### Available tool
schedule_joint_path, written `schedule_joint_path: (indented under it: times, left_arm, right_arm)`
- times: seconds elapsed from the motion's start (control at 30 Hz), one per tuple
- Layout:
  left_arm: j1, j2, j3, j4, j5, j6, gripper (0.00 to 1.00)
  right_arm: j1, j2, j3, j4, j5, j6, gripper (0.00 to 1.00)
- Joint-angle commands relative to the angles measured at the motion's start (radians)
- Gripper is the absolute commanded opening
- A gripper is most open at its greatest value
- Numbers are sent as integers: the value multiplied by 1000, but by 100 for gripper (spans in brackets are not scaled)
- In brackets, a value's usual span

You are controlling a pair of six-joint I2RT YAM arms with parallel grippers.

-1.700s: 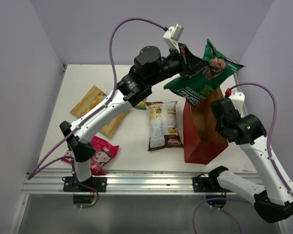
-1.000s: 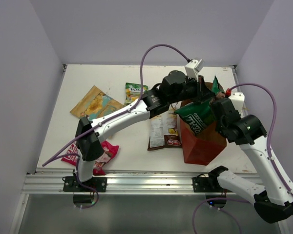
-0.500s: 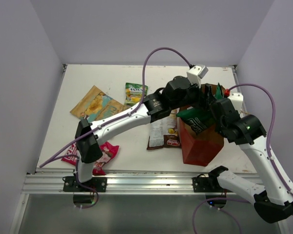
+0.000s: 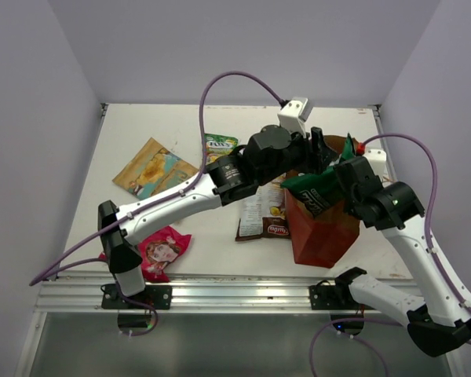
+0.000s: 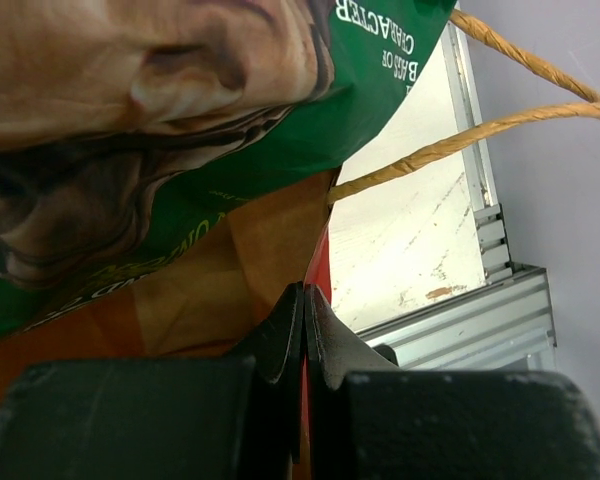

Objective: Place the snacks into the paper bag

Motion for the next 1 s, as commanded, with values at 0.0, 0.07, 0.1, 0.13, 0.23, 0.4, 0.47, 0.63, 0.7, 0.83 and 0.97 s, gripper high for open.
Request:
schedule_joint_path:
  times: [0.0, 0.07, 0.1, 0.13, 0.23, 0.4, 0.47, 0.63, 0.7, 0.83, 0.97]
  left_arm:
    - [-10, -14, -31, -66, -138, 3, 61]
    - [-5, -68, -77, -77, -226, 35, 64]
    - [-2, -86, -99, -62, -244, 52, 67]
    - [4, -100, -134, -35, -238, 64, 68]
    - [24, -106, -140, -40, -182, 66, 70]
    - [23, -63, -146, -31, -87, 26, 70]
    - [20, -63, -163, 4, -68, 23, 70]
    - [7, -74, -198, 41, -13, 29, 72]
    - [-3, -76, -211, 42, 2, 32, 73]
    - [-10, -82, -254, 101, 68, 32, 74]
    - [-23, -51, -237, 81, 101, 29, 72]
  right_arm:
    - [-2, 0, -5, -35, -24, -9, 0]
    - [-2, -6, -6, -35, -22, -9, 0]
    - [-2, -6, -6, -35, -21, -9, 0]
    - [-2, -6, -8, -35, -19, -9, 0]
    - [-2, 5, -1, -34, -16, -13, 0]
    - [-3, 3, -3, -34, -21, -12, 0]
    - [-2, -3, -6, -35, -17, -12, 0]
    - [-2, 1, -11, -37, -21, -12, 0]
    - [-2, 0, -12, -35, -19, -10, 0]
    - [-2, 2, -18, -31, -27, -9, 0]
    - [-2, 2, -17, -34, -24, -9, 0]
